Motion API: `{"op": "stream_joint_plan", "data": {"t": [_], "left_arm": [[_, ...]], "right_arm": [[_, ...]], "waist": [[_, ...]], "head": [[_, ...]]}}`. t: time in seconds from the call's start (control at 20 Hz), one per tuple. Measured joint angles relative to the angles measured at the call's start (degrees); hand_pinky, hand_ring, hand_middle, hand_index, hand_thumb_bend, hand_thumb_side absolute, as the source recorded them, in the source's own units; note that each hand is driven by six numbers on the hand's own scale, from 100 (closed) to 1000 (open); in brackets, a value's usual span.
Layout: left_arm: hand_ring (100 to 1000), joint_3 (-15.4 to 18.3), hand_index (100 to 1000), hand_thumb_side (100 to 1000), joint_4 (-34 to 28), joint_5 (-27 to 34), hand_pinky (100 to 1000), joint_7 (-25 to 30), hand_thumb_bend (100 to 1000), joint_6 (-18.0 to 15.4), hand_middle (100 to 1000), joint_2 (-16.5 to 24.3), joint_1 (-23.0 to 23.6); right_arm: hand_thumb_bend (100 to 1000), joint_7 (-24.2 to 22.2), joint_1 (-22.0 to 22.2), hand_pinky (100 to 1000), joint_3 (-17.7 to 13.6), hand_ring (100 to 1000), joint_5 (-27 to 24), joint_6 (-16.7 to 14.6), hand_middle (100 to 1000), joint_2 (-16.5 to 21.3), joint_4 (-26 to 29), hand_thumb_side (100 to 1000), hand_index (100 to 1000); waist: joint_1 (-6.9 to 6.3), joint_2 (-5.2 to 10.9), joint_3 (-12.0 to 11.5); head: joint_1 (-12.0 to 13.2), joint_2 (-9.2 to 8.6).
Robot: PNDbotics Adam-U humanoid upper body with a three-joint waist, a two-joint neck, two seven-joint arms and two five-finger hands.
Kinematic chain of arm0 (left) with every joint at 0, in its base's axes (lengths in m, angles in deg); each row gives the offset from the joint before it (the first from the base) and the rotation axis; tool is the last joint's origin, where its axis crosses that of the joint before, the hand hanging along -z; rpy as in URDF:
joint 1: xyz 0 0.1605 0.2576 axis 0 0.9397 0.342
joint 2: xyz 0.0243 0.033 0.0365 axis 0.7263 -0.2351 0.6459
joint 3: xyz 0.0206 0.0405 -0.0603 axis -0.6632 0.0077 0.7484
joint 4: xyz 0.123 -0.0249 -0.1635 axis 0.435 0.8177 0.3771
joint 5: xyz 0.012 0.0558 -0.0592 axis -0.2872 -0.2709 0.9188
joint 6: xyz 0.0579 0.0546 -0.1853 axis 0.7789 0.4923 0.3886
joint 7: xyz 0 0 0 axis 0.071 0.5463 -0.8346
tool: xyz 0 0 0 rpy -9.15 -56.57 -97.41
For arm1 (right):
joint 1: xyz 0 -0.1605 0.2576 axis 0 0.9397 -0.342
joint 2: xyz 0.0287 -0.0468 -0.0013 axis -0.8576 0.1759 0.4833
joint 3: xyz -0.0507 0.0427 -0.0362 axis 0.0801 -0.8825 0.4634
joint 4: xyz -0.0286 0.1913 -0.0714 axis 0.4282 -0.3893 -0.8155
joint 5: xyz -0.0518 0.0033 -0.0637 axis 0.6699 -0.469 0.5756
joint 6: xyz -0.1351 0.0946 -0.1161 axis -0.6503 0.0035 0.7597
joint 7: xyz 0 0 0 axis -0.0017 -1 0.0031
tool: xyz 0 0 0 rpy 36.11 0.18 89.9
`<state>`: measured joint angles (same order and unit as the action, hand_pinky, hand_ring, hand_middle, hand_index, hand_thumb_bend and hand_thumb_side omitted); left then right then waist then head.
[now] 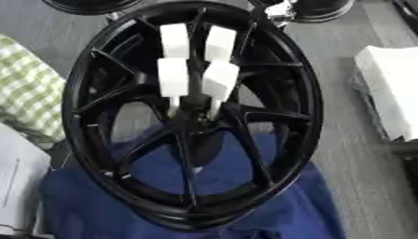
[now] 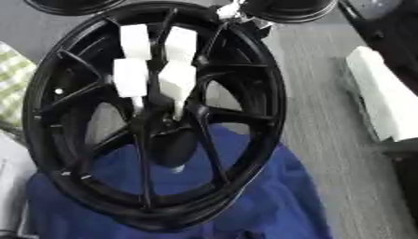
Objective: Pull the pin out of the wheel hub.
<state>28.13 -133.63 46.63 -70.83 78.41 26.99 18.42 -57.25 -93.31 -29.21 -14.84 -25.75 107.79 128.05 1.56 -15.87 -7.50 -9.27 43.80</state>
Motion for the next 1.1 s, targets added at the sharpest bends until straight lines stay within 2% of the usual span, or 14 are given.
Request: {"op": "stream_joint_plan", "data": {"t": [0.15,0.35,0.4,0.45,0.6,0.85,1.1], "left_arm": [[717,0.3,738,674,0.3,0.0,707,-0.4,222,0.1,519,0.0,0.6],[717,1.1,737,678,0.8,0.0,707,-1.2,220,0.2,519,0.0,2.6],[717,1.3,737,682,1.0,-0.1,706,-1.4,181,0.2,518,0.1,3.1],[717,1.5,738,679,1.1,-0.1,706,-1.6,216,0.2,518,0.4,3.5],[717,2.1,737,682,1.6,-0.4,706,-2.1,210,0.0,518,1.7,5.0],[718,2.9,737,687,2.8,-1.0,706,-2.9,201,-0.3,517,3.7,7.5],[718,3.2,736,693,3.5,-1.2,706,-3.3,201,-0.6,516,4.6,8.4]], "right_arm": [[239,-0.1,-0.2,889,-0.2,797,1.3,0.1,735,-1.8,0.0,437,850],[194,0.4,0.4,896,-2.2,795,2.9,0.2,734,-6.6,0.0,409,852],[164,0.7,0.8,899,-2.7,793,3.2,0.2,731,-7.9,0.0,406,852],[182,0.9,1.2,897,-3.2,795,3.5,0.4,733,-9.1,-0.1,389,851],[236,1.7,2.1,889,-3.9,797,4.9,1.1,737,-11.8,0.1,378,847],[248,1.9,2.4,889,-3.4,804,8.7,1.8,743,-13.9,2.4,392,856],[238,1.9,3.5,893,-2.6,806,10.6,3.7,746,-14.3,6.6,415,861]], "waist": [[0.17,0.44,0.8],[1.28,1.19,2.9],[1.41,1.23,3.3],[1.43,1.34,3.6],[1.44,1.68,4.9],[1.81,1.72,6.6],[1.74,1.71,7.5]], "head": [[0.6,0.0],[2.6,0.01],[3.1,0.01],[3.6,0.01],[5.4,0.01],[8.6,0.0],[9.7,-0.07]]}}
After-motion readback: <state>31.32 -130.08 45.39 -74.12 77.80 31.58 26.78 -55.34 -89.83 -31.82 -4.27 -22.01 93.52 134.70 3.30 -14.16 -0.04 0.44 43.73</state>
